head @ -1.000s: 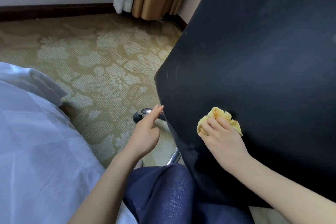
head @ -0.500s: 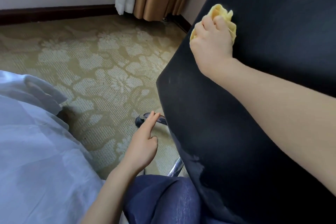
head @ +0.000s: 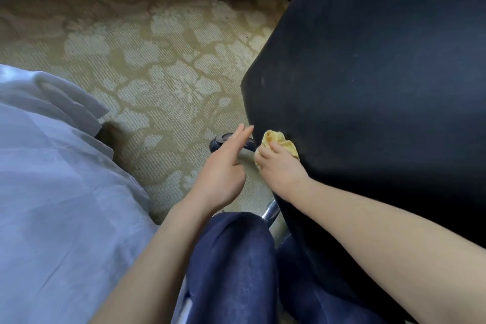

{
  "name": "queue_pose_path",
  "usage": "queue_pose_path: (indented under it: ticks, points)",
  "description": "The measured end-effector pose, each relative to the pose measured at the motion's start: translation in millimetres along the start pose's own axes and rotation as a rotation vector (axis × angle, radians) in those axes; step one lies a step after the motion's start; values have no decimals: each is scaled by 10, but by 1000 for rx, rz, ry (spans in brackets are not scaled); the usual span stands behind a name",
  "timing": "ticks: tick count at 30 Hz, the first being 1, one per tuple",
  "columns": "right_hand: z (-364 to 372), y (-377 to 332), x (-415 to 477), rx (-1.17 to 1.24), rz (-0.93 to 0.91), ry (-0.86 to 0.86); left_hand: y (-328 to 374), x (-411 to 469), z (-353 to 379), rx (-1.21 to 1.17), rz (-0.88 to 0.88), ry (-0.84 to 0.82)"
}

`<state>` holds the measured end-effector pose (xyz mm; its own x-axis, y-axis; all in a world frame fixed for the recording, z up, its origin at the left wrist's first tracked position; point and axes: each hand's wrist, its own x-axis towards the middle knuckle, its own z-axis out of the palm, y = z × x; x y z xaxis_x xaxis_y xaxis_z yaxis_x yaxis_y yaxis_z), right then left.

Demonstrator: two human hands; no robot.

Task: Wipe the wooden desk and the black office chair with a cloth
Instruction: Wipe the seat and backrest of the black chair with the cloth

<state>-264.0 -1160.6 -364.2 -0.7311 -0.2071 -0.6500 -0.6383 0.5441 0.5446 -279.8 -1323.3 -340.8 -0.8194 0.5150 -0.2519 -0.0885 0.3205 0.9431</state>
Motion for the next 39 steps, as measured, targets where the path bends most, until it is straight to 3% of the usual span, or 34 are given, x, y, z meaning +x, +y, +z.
queue_pose_path:
  ticks: [5, 11, 16, 25, 31, 39]
  points:
    - [300, -456, -476, -33, -92, -55, 166, -118, 257, 111, 119, -136]
    - [603, -784, -1197, -18, -150, -49, 171, -344, 728, 195, 77, -331]
    - [615, -804, -1796, 37, -188, 34, 207, -396, 1008, 328, 94, -347]
    - [319, -565, -2151, 154, 335, 378, 24, -272, 959, 464, 194, -376]
    - [188, -478, -1504, 76, 377, 265, 30, -199, 845, 608, 222, -430]
    - [575, -854, -1136, -19, 103, -8, 41, -275, 963, 603, 233, -350]
